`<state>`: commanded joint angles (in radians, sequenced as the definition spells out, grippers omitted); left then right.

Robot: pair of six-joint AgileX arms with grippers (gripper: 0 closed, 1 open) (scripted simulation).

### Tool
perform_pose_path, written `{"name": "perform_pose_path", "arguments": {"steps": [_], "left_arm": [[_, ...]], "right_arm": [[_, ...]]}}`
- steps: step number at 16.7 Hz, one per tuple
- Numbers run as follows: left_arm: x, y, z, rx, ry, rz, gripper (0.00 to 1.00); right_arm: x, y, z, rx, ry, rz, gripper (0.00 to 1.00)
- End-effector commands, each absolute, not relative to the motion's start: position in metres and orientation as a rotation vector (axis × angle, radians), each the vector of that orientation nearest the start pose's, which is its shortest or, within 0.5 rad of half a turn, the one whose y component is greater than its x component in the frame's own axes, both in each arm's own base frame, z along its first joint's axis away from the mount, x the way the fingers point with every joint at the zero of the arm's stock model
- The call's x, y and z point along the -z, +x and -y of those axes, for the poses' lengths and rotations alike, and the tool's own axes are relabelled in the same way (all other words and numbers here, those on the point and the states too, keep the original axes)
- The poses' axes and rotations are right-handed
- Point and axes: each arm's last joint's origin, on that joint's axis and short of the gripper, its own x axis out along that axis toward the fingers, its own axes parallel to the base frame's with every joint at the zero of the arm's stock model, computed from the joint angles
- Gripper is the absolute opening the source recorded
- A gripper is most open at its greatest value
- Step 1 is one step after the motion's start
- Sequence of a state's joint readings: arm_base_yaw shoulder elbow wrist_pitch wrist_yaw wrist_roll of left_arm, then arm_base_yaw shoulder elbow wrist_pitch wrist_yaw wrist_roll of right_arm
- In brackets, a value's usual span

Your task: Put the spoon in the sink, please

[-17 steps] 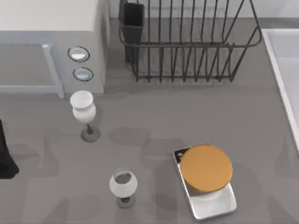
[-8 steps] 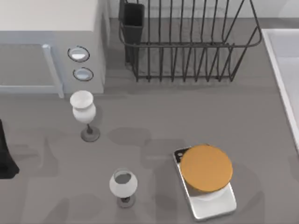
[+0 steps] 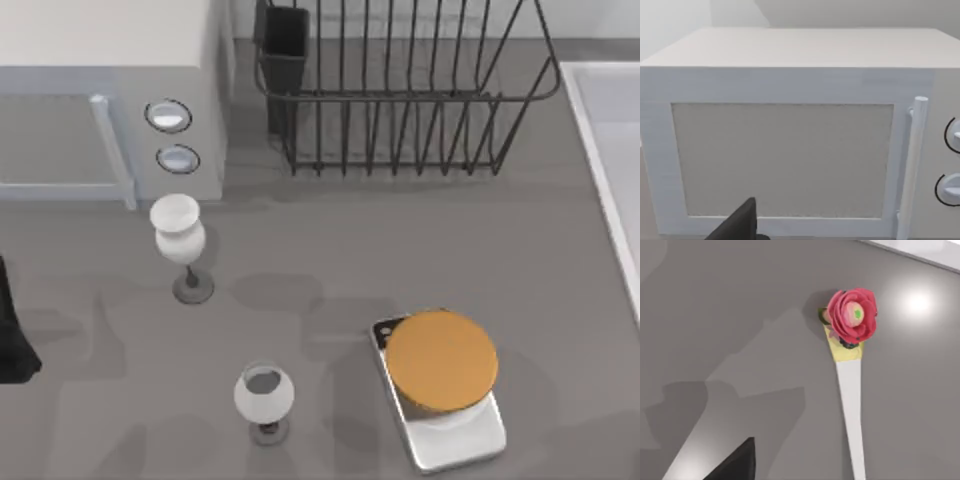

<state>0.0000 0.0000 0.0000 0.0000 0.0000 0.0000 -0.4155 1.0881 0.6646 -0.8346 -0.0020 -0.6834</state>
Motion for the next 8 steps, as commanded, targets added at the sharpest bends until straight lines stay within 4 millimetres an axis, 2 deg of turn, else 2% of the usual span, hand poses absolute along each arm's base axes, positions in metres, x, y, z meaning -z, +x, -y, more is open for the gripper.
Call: {"name": "perform_pose_path", "arguments": {"steps": [4, 8], "left_arm": [[-0.160, 0.106, 0.001, 0.000, 0.000, 0.000, 1.00], [-0.160, 0.106, 0.001, 0.000, 0.000, 0.000, 1.00]], "right_arm": [[-0.194, 0.182, 0.099, -0.210, -0.288, -1.487, 1.00], [-0.193, 0.188, 0.110, -0.267, -0.266, -1.549, 1.00]]}}
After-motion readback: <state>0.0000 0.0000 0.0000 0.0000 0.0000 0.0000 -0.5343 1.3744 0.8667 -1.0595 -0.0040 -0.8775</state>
